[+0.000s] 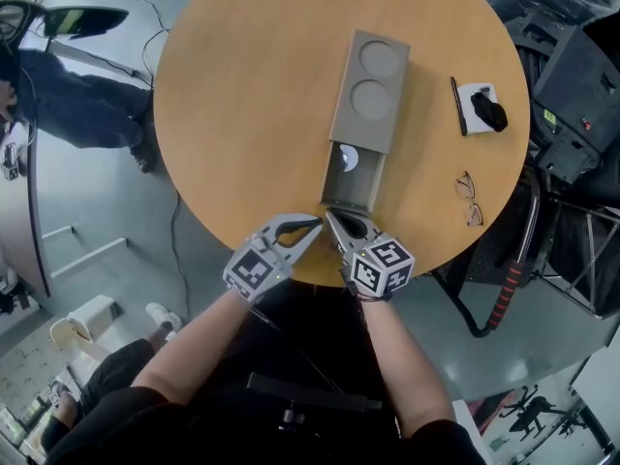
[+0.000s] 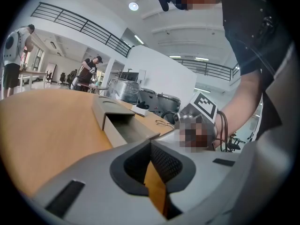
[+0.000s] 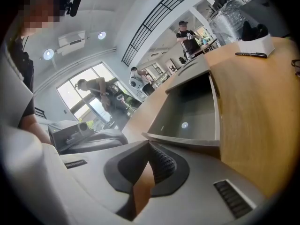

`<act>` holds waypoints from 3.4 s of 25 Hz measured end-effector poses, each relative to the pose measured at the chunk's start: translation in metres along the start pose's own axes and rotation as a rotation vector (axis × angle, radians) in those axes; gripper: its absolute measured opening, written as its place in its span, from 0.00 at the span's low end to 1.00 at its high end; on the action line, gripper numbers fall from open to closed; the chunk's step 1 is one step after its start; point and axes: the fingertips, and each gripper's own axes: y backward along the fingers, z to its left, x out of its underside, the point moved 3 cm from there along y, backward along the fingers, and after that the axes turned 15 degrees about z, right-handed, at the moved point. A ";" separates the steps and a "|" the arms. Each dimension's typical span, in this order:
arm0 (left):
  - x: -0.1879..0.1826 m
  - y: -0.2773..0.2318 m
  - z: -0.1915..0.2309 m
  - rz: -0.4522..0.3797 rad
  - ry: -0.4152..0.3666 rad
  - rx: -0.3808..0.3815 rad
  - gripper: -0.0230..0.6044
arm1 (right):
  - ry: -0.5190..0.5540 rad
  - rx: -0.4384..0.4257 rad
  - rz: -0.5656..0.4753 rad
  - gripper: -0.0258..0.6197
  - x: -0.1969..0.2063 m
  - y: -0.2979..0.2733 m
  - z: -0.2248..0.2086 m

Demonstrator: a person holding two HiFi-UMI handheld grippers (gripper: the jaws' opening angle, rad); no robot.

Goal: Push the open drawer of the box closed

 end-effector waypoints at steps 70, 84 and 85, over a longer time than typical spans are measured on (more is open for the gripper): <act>-0.104 -0.001 0.093 -0.048 -0.024 0.048 0.09 | 0.101 0.040 -0.129 0.05 -0.149 0.019 -0.008; -0.233 0.146 -0.031 -0.231 -0.130 0.058 0.09 | 0.478 -0.018 -0.355 0.05 -0.195 0.204 0.169; -0.241 0.154 -0.041 -0.238 -0.145 0.055 0.09 | 0.497 -0.026 -0.370 0.05 -0.198 0.218 0.183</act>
